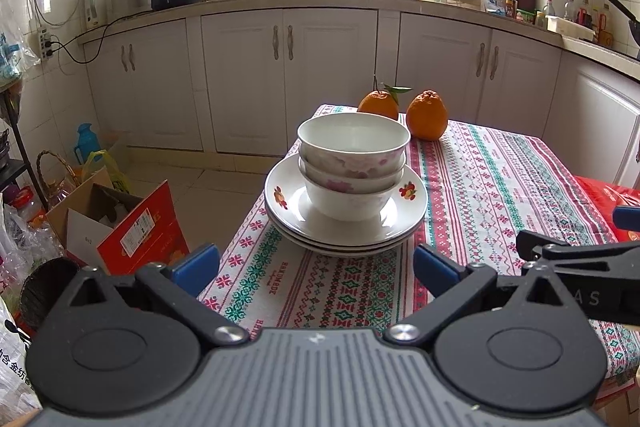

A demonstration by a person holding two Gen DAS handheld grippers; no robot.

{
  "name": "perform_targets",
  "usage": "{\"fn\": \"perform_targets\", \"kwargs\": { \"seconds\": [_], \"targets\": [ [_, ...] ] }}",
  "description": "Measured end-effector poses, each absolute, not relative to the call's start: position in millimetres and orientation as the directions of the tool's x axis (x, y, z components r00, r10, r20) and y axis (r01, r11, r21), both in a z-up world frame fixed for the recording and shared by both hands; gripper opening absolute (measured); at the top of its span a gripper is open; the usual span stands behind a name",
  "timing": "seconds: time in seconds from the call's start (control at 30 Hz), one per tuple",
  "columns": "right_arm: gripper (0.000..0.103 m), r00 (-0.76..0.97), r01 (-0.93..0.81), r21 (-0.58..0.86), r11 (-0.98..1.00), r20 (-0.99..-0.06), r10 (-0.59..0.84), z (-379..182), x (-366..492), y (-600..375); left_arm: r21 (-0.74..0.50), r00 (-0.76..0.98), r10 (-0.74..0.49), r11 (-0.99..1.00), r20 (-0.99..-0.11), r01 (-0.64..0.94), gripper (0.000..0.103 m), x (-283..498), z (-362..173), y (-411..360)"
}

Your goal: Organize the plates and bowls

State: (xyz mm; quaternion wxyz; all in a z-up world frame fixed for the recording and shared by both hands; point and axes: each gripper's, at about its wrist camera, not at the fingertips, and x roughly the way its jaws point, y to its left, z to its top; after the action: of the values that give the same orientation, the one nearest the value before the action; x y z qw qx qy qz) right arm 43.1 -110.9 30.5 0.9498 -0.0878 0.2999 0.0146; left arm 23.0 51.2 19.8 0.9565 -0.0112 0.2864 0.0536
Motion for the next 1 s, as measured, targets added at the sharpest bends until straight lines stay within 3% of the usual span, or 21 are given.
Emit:
{"fn": "perform_targets", "kwargs": {
  "seconds": [1.0],
  "targets": [
    [0.103, 0.826, -0.073, -0.147, 0.986, -0.563, -0.023, 32.4, 42.5, -111.7, 0.003, 0.833, 0.096, 0.994, -0.545, -0.112, 0.102, 20.8, 23.2, 50.3]
  ]
}}
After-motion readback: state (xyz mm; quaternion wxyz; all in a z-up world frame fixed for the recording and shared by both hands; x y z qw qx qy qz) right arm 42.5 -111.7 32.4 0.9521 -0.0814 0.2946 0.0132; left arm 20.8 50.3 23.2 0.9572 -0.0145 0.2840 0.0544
